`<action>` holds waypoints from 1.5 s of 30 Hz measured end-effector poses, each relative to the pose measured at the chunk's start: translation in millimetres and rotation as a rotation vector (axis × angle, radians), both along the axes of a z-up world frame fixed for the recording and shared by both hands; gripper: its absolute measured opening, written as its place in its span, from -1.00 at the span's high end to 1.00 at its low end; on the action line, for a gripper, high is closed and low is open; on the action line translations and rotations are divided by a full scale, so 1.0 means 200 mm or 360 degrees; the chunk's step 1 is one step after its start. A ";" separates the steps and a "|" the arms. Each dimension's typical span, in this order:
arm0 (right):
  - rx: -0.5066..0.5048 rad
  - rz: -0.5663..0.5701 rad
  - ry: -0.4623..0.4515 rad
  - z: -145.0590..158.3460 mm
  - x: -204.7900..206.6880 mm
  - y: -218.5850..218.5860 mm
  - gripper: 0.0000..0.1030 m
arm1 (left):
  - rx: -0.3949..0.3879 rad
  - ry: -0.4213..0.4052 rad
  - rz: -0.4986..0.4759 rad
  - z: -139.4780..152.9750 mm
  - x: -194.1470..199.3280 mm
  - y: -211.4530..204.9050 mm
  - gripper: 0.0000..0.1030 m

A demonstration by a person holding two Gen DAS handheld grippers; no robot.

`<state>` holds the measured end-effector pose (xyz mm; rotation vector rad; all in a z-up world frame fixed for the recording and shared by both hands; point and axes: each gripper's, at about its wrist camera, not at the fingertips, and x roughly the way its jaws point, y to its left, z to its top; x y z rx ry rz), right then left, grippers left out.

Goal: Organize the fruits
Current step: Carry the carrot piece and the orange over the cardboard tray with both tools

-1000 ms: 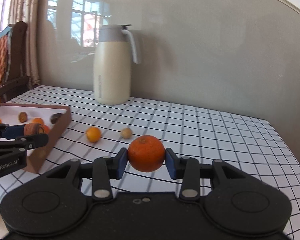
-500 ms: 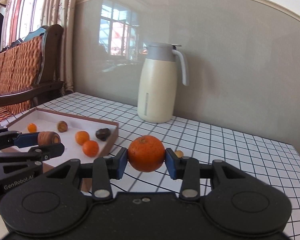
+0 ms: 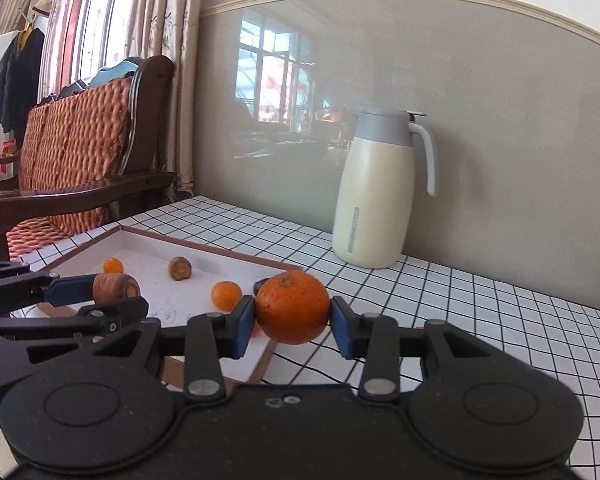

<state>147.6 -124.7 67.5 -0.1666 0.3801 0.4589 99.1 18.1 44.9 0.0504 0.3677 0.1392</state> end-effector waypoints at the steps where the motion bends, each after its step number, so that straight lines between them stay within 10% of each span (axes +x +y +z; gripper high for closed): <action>1: 0.0003 0.0010 -0.0001 0.00 0.00 0.01 0.38 | 0.0000 0.0001 0.0008 0.00 0.00 0.01 0.35; 45: -0.0036 0.0150 -0.0002 -0.07 0.06 0.44 0.37 | -0.0018 0.0019 0.0357 -0.03 -0.03 0.58 0.35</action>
